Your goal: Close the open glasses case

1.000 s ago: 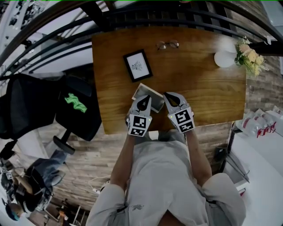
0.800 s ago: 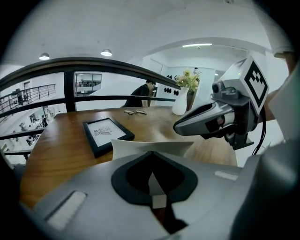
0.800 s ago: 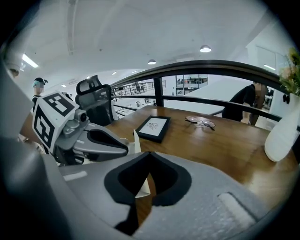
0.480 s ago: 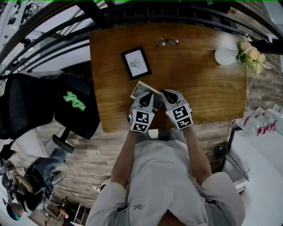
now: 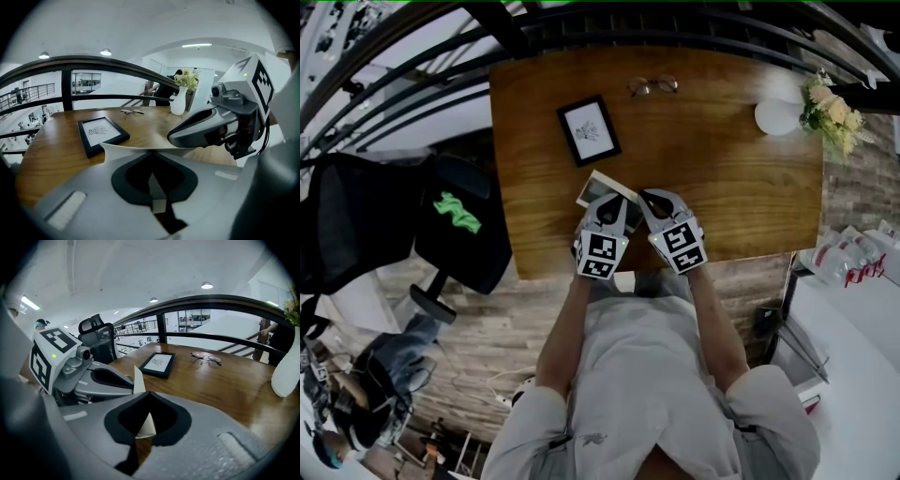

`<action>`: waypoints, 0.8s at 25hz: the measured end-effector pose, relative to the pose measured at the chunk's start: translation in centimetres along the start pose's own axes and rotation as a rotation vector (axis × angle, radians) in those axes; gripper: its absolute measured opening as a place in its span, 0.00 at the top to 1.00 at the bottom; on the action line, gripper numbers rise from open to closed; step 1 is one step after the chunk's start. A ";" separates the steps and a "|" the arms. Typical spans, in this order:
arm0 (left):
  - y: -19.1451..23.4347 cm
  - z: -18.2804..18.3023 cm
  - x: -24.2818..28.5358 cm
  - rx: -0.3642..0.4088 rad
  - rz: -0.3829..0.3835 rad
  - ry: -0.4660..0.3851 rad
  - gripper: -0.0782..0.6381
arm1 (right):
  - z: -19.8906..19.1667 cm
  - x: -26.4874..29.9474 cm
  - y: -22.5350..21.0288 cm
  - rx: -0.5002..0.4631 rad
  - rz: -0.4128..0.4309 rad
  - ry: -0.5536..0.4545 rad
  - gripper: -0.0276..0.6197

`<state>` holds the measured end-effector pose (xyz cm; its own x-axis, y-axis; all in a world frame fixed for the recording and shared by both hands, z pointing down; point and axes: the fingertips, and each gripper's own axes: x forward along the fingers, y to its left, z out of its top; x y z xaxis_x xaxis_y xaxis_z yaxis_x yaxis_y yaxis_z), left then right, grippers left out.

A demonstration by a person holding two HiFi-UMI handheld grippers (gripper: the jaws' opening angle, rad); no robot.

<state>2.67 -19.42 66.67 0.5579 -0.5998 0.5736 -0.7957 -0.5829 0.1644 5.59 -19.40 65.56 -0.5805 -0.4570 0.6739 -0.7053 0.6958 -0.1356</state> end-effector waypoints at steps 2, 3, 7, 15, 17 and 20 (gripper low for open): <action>0.0 -0.1 -0.2 -0.003 0.000 -0.002 0.86 | -0.1 0.0 0.2 -0.002 -0.002 0.002 0.95; 0.0 -0.1 -0.3 -0.005 0.000 -0.003 0.86 | 0.1 0.0 0.3 -0.003 -0.001 0.000 0.95; -0.1 -0.3 -0.7 -0.008 -0.003 -0.008 0.86 | 0.4 -0.2 1.1 -0.001 0.005 -0.009 0.95; 0.0 -0.7 -1.4 -0.009 -0.002 -0.010 0.86 | -0.1 -0.2 1.8 -0.004 0.002 -0.005 0.95; 0.1 -0.9 -1.6 -0.012 -0.001 -0.011 0.86 | 0.0 -0.2 2.2 -0.005 0.004 -0.003 0.95; 0.2 -1.2 -2.0 -0.013 0.001 -0.010 0.86 | -0.2 -0.3 2.6 -0.005 0.003 -0.001 0.95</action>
<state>1.11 -17.74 66.51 0.5597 -0.6060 0.5653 -0.7991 -0.5752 0.1747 4.03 -17.38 65.20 -0.5827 -0.4555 0.6730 -0.7015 0.7001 -0.1335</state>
